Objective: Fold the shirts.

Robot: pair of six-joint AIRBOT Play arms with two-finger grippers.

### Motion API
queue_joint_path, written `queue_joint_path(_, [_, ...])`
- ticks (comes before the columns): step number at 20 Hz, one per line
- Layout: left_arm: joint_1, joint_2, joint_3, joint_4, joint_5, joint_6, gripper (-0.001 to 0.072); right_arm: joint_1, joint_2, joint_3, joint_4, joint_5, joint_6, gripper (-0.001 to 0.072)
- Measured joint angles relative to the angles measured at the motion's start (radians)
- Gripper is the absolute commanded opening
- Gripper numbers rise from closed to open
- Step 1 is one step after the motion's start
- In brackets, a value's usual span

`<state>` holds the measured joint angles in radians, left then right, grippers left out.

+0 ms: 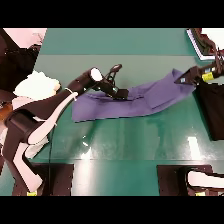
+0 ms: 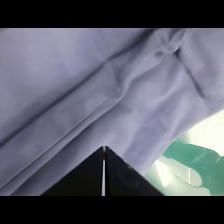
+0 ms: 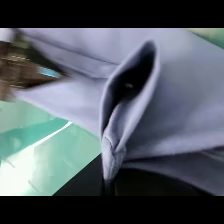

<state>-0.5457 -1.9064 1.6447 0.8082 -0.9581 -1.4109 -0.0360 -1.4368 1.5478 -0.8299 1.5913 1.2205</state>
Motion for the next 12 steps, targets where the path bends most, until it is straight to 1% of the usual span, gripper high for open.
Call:
queue_joint_path(7, [-0.019,-0.054,0.028,-0.014,0.023,-0.005,0.0026,0.213,-0.002,0.211,-0.001,0.007,0.073,0.0013])
queue_joint_path(12, [-0.020,-0.058,0.037,-0.013,0.010,-0.005,0.0025,0.314,-0.057,0.328,-0.003,0.023,0.087,0.0013])
